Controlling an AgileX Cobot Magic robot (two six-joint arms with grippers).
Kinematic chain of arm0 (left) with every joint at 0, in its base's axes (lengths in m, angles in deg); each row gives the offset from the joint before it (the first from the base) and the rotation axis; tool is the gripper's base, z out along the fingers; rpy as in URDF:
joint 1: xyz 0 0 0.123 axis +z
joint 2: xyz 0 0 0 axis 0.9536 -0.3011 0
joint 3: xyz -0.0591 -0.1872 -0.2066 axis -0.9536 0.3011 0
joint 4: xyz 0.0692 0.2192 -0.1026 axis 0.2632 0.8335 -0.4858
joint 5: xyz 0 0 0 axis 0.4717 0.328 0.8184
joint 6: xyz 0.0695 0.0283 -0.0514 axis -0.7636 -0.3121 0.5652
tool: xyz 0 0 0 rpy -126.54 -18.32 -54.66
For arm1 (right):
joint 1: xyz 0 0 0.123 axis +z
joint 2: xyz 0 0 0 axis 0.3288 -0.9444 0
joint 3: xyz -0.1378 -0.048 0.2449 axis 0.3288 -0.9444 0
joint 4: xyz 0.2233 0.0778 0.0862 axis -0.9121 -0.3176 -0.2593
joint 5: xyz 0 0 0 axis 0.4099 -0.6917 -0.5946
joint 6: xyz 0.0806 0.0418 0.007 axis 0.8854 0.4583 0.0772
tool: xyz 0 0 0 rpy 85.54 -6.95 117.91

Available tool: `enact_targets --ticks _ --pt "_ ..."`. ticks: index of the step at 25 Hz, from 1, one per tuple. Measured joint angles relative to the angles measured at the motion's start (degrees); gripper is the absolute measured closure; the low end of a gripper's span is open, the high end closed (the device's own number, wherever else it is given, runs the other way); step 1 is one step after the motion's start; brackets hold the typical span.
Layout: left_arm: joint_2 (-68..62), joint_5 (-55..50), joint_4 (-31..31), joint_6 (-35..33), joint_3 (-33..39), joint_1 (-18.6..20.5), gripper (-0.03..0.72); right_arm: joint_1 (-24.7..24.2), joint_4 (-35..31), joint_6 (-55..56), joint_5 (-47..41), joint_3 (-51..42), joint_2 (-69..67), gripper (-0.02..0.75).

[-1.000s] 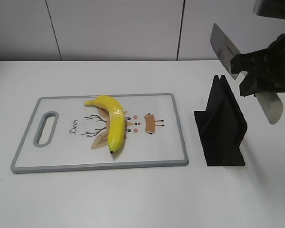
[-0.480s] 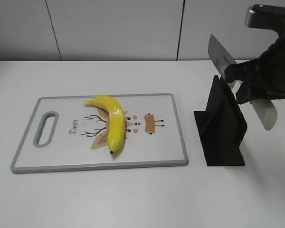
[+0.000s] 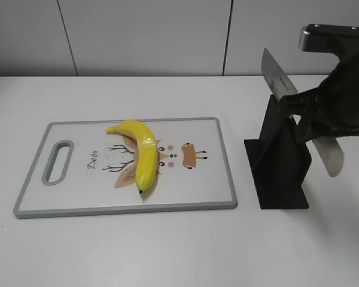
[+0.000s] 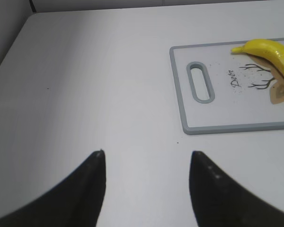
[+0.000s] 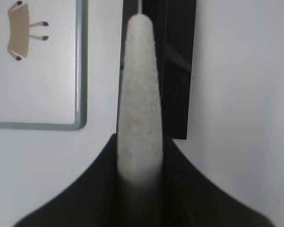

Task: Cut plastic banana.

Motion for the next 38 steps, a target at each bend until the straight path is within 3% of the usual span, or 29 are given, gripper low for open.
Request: enact_targets --ticks 23,38 --pt "0.0 0.2 0.0 0.0 0.0 0.0 0.163 0.1 -0.1 5.5 0.5 -0.1 0.4 0.573" --pt "0.0 0.2 0.0 0.0 0.0 0.0 0.171 0.1 -3.1 3.3 -5.4 -0.1 0.4 0.573"
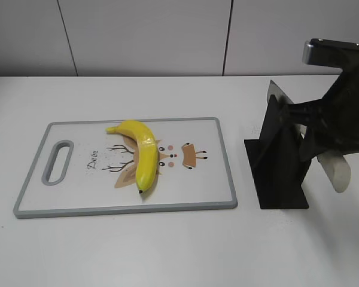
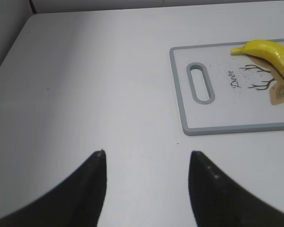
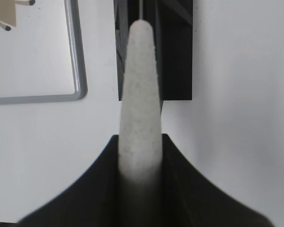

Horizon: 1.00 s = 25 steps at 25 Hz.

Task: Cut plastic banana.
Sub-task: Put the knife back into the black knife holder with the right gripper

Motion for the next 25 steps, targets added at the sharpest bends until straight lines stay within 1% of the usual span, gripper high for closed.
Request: enact_targets --ticks 3,4,5,9,10,11,13,16,20,23,25 --pt "0.0 0.0 0.0 0.0 0.0 0.0 0.173 0.0 -0.1 -0.1 -0.1 0.0 0.0 0.559" --pt "0.0 0.0 0.0 0.0 0.0 0.0 0.173 0.0 -0.1 -0.5 -0.1 0.0 0.0 0.524" --pt "0.0 0.0 0.0 0.0 0.0 0.0 0.173 0.0 -0.1 -0.9 -0.1 0.0 0.0 0.475" --pt "0.0 0.0 0.0 0.0 0.0 0.0 0.173 0.0 -0.1 -2.1 0.0 0.0 0.0 0.196" --pt "0.0 0.0 0.0 0.0 0.0 0.0 0.173 0.0 -0.1 -2.3 0.0 0.0 0.0 0.141" --pt "0.0 0.0 0.0 0.0 0.0 0.0 0.173 0.0 -0.1 -2.6 0.0 0.0 0.0 0.108" --pt "0.0 0.0 0.0 0.0 0.0 0.0 0.173 0.0 -0.1 -3.5 0.0 0.0 0.3 0.089" --pt "0.0 0.0 0.0 0.0 0.0 0.0 0.173 0.0 -0.1 -5.8 -0.1 0.0 2.4 0.083" --pt "0.0 0.0 0.0 0.0 0.0 0.0 0.173 0.0 -2.5 -13.3 -0.9 -0.7 9.6 0.083" --pt "0.0 0.0 0.0 0.0 0.0 0.0 0.173 0.0 -5.2 -20.9 -0.5 -4.7 17.4 0.083" --pt "0.0 0.0 0.0 0.0 0.0 0.0 0.173 0.0 -5.7 -24.8 0.5 -9.6 23.6 0.087"
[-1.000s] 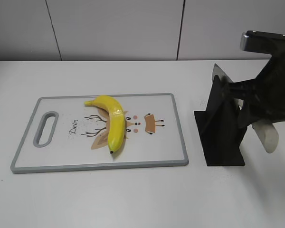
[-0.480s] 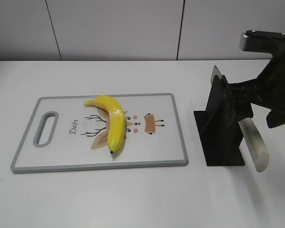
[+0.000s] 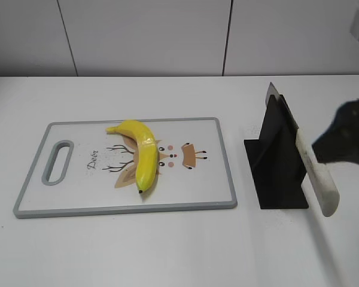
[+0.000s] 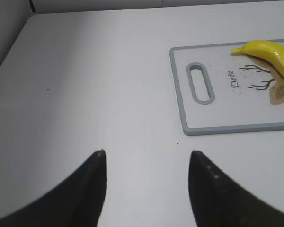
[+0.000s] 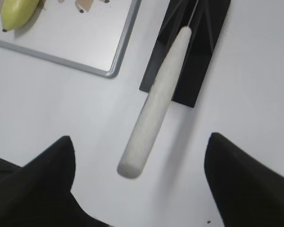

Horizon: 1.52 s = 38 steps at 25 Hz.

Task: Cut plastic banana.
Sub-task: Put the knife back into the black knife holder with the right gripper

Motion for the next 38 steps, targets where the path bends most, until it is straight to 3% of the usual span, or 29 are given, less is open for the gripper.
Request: enact_targets --ticks 7,17,27,32,38 --pt "0.0 0.1 0.0 0.0 0.0 0.0 0.173 0.0 0.4 -5.7 0.4 -16.2 24.1 0.127" --pt "0.0 0.1 0.0 0.0 0.0 0.0 0.175 0.0 1.1 -6.4 -0.5 -16.9 50.3 0.159" --pt "0.0 0.1 0.0 0.0 0.0 0.0 0.175 0.0 2.5 -6.6 -9.8 -15.8 61.0 0.159" --pt "0.0 0.1 0.0 0.0 0.0 0.0 0.176 0.0 6.1 -4.8 -14.2 -15.8 61.3 0.159" --pt "0.0 0.1 0.0 0.0 0.0 0.0 0.176 0.0 6.7 -4.0 -12.2 -16.9 61.3 0.159"
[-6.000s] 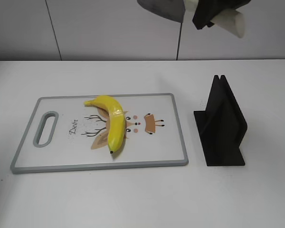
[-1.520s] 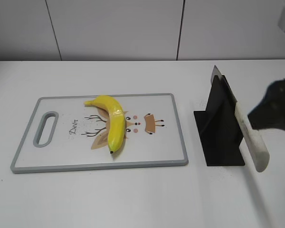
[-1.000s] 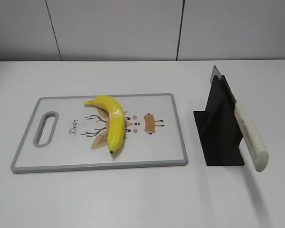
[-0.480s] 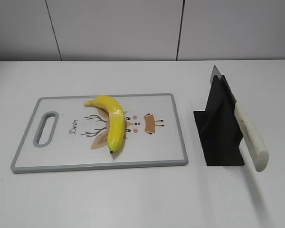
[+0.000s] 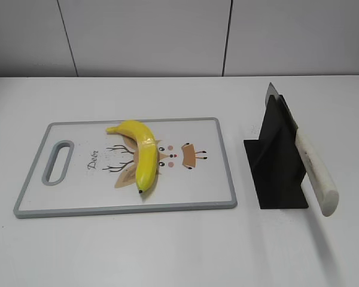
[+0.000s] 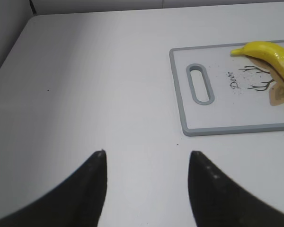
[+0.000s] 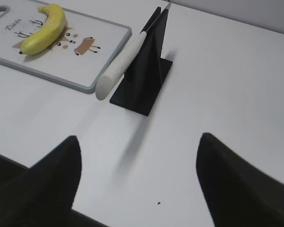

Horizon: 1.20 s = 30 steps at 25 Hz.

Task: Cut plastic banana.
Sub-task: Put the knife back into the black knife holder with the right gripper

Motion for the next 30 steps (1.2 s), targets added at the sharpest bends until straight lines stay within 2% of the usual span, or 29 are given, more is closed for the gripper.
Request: enact_targets --ticks 13,16,23,25,30 --pt "0.0 0.0 0.0 0.0 0.0 0.0 0.188 -0.3 -0.1 0.4 1.0 -0.4 0.0 0.162" --pt "0.0 0.0 0.0 0.0 0.0 0.0 0.188 -3.4 -0.1 0.4 1.1 -0.4 0.0 0.163" --pt "0.0 0.0 0.0 0.0 0.0 0.0 0.189 -17.4 -0.1 0.4 1.1 -0.4 0.0 0.166" --pt "0.0 0.0 0.0 0.0 0.0 0.0 0.189 -19.1 -0.1 0.4 1.1 -0.4 0.0 0.166" --pt "0.0 0.0 0.0 0.0 0.0 0.0 0.19 -19.6 -0.1 0.4 1.1 -0.4 0.0 0.167"
